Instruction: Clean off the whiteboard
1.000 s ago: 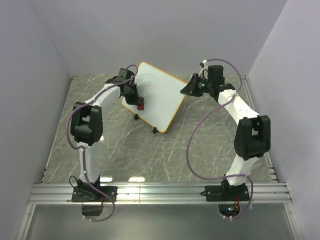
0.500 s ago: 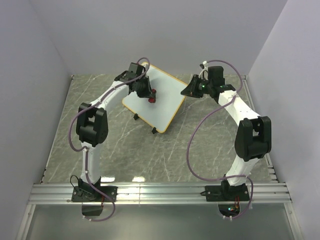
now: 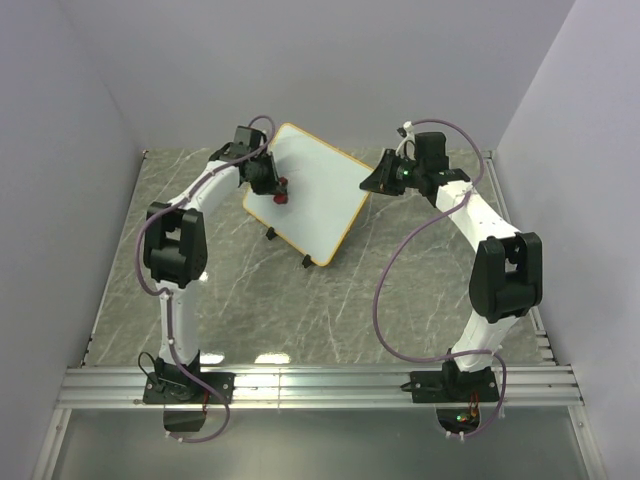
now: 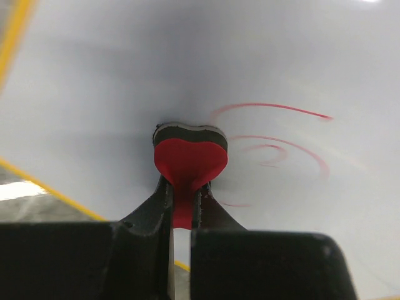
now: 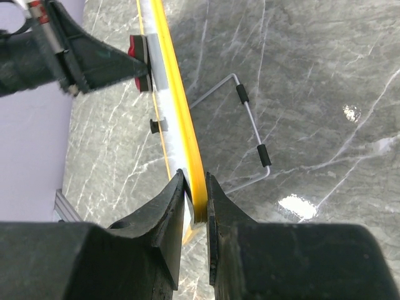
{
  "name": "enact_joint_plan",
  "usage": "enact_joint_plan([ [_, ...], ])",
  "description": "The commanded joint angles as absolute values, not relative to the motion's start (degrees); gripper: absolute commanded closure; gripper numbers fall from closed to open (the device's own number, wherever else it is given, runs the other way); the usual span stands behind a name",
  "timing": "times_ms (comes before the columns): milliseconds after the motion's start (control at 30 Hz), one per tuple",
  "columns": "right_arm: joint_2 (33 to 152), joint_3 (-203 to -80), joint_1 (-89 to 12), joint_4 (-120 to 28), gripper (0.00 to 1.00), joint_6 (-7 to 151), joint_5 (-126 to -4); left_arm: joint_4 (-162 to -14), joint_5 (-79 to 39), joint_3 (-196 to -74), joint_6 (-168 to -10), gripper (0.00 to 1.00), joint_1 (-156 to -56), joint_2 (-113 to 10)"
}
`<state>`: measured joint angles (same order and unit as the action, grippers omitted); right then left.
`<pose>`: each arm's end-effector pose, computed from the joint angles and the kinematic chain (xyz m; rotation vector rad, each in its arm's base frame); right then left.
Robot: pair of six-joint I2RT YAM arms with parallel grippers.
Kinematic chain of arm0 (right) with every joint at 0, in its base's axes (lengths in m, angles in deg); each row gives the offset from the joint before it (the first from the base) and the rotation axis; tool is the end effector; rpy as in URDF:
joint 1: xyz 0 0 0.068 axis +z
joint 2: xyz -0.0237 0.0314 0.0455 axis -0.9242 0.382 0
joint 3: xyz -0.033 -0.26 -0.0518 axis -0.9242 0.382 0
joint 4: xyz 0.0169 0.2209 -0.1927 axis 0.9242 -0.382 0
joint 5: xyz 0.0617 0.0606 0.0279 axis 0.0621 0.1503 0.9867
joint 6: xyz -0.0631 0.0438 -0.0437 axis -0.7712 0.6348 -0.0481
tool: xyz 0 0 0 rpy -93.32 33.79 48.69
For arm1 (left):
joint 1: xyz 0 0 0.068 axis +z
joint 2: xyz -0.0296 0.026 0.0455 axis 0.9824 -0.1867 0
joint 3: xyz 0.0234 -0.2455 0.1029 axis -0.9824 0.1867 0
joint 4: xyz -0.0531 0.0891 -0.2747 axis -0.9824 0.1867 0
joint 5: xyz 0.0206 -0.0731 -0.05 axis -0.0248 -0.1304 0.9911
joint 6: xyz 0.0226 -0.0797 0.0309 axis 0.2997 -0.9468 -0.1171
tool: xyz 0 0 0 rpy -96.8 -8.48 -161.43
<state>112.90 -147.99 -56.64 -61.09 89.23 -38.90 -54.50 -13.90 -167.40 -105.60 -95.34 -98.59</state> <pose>0.4506 0.1314 0.2495 -0.0912 2.2366 0.9861 0.5133 -0.1683 0.1919 -0.1377 2.4933 -0.6361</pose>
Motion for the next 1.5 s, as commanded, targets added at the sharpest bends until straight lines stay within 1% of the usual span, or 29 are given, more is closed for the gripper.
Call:
enact_joint_plan([
  [0,114.9,-145.5,-53.0,-69.4,1.00,83.5,-39.8,-55.6,-18.5,-164.8,-102.9,1.00,-94.8,-98.9],
  [33,115.0,-145.6,-53.0,-69.5,1.00,83.6,-39.9,-56.5,-18.9,-163.7,-103.3,1.00,-94.8,-97.6],
  [167,115.2,-145.9,-53.0,-69.6,1.00,83.5,-40.0,-63.8,-22.6,-152.7,-109.6,1.00,-96.6,-91.7],
  [233,115.3,-145.8,-53.0,-69.4,1.00,83.7,-39.8,-67.2,-23.8,-150.5,-111.3,1.00,-98.5,-88.9],
  [300,115.4,-145.8,-53.0,-69.4,1.00,83.7,-39.9,-67.6,-25.3,-150.9,-111.5,1.00,-102.3,-88.6],
  [367,115.5,-145.8,-53.0,-69.4,1.00,83.7,-40.0,-66.4,-24.8,-154.2,-111.9,1.00,-105.5,-89.6],
  [433,115.5,-145.8,-53.0,-69.4,1.00,83.7,-39.9,-66.4,-22.1,-155.9,-112.4,1.00,-106.7,-91.2],
  [600,115.0,-145.7,-52.9,-69.6,1.00,83.5,-40.1,-67.0,-20.8,-157.2,-112.1,1.00,-108.5,-91.8],
  [700,114.6,-145.1,-53.0,-69.5,1.00,83.4,-40.4,-65.8,-21.3,-157.3,-112.2,1.00,-107.5,-91.7],
  [833,114.3,-144.8,-52.9,-69.6,1.00,83.1,-40.4,-66.8,-22.0,-153.0,-112.7,1.00,-103.5,-89.8],
  [933,114.1,-144.8,-53.0,-69.6,1.00,83.1,-40.3,-66.8,-21.8,-150.3,-112.6,1.00,-96.2,-89.5],
  [1000,114.1,-144.7,-53.0,-69.4,1.00,83.3,-40.1,-67.0,-21.5,-150.4,-111.8,1.00,-94.2,-89.9],
  [1100,114.3,-144.7,-53.0,-69.3,1.00,83.3,-39.7,-66.9,-20.1,-153.2,-110.0,1.00,-92.3,-92.2],
  [1267,114.0,-144.2,-52.9,-69.1,1.00,83.4,-39.5,-66.8,-15.2,-160.9,-109.6,1.00,-92.4,-96.4],
  [1400,113.5,-143.3,-52.9,-68.9,1.00,83.3,-39.7,-65.5,-12.6,-166.1,-108.5,1.00,-96.3,-98.8],
  [1467,113.5,-143.0,-52.9,-68.9,1.00,83.3,-39.8,-64.0,-12.4,-169.7,-107.5,1.00,-100.3,-99.7],
])
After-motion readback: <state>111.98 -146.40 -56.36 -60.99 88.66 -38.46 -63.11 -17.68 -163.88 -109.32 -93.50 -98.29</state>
